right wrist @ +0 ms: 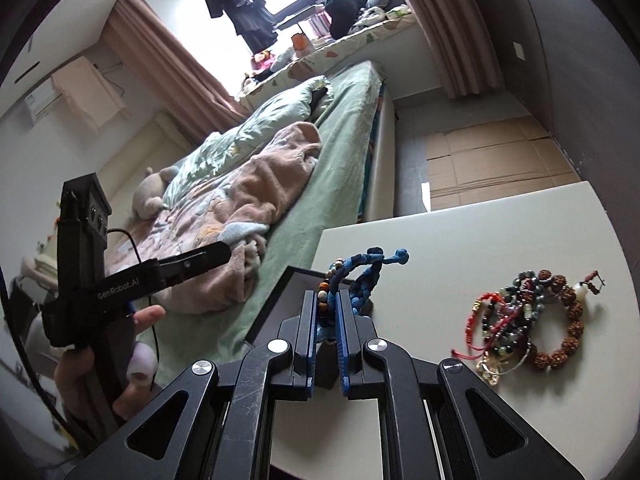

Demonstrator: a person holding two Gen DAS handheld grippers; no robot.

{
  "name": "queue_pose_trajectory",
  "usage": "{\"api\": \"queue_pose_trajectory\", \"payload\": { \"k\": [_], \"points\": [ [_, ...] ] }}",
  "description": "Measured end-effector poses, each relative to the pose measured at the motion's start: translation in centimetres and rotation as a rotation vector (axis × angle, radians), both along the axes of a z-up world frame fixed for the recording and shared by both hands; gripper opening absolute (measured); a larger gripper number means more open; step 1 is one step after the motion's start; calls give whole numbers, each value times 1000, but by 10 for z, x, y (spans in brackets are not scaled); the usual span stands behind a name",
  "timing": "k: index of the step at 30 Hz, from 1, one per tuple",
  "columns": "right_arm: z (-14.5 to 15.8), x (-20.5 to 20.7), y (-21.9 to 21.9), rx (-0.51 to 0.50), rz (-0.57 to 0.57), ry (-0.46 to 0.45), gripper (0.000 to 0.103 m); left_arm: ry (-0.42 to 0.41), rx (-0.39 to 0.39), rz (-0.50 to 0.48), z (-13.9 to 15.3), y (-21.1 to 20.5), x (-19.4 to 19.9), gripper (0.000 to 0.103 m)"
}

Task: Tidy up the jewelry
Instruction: 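Drop the pouch into the black box with the left tool while the right tool drops the blue bracelet in, then grasp the red string bracelet with the left tool while the right tool grasps the wire earring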

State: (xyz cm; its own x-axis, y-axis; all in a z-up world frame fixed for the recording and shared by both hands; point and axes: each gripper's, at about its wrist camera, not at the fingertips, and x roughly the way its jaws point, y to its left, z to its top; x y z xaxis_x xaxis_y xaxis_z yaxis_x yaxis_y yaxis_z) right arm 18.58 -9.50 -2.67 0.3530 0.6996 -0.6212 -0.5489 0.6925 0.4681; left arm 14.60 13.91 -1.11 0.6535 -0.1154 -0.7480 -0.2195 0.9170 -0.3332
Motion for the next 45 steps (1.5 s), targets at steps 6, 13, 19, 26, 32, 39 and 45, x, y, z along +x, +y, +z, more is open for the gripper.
{"api": "queue_pose_trajectory", "payload": {
  "k": [6, 13, 19, 26, 32, 39, 45],
  "points": [
    [-5, 0, 36, -22, 74, 17, 10, 10, 6, 46, 0, 16, -4, 80],
    [-20, 9, 78, -14, 162, 104, 29, -19, 27, 117, 2, 32, -11, 103],
    [-27, 13, 69, -71, 134, 136, 78, -66, -3, 124, 2, 30, -12, 103],
    [1, 10, 10, -146, 44, 38, 78, -162, -16, 86, 10, 10, -14, 103],
    [21, 10, -59, -166, -85, -40, 98, -174, -12, 14, 13, -17, -6, 103],
    [9, 19, -121, -79, -243, 7, 103, -104, 63, -120, 0, -69, 17, 103],
    [-1, 25, -150, -134, -352, 53, 103, -62, 113, -193, -9, -109, 29, 103]
  ]
}}
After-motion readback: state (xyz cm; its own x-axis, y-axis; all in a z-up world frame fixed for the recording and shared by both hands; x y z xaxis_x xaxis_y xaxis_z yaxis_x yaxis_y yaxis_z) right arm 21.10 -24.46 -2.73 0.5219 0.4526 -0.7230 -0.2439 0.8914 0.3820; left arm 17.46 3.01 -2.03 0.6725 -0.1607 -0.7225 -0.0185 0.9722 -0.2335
